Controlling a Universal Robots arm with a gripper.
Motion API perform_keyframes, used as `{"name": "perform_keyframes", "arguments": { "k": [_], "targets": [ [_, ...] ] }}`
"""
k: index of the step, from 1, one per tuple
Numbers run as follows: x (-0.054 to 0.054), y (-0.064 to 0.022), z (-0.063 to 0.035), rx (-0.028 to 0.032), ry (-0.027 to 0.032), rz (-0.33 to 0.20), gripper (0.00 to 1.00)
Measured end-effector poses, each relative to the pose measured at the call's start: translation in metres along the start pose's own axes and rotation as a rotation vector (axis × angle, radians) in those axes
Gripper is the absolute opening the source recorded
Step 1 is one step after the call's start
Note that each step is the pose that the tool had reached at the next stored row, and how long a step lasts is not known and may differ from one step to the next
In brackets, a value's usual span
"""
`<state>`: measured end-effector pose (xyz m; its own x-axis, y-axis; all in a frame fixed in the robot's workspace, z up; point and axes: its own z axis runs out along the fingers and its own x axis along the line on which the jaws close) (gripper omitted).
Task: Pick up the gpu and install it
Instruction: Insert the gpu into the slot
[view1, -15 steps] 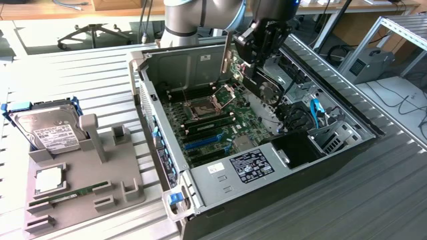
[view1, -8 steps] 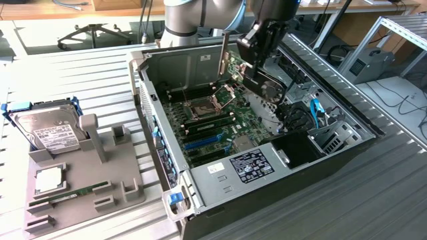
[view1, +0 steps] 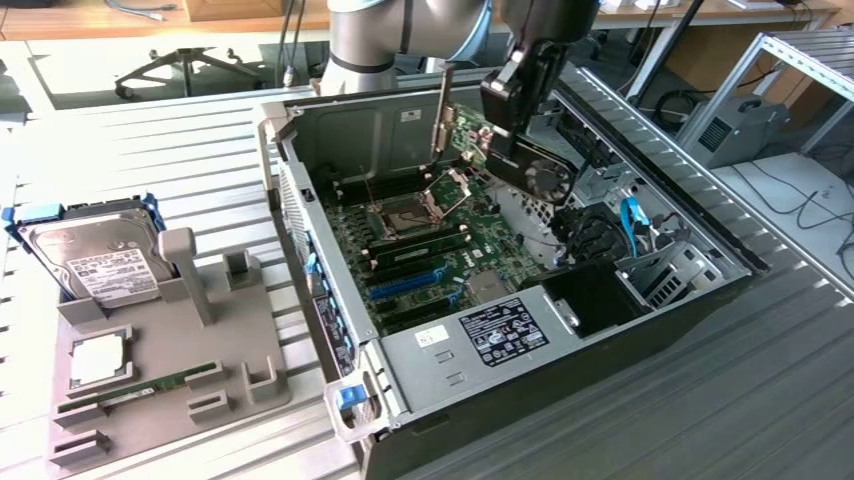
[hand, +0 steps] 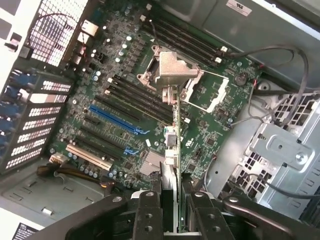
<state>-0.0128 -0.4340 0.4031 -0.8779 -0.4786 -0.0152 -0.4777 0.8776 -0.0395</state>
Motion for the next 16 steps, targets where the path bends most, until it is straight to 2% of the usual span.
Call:
{"name": "perform_keyframes", "arguments": {
  "k": [16],
  "targets": [
    [0.0, 0.0, 0.0, -0.0029, -0.0075, -0.19, 0.26]
  ]
}}
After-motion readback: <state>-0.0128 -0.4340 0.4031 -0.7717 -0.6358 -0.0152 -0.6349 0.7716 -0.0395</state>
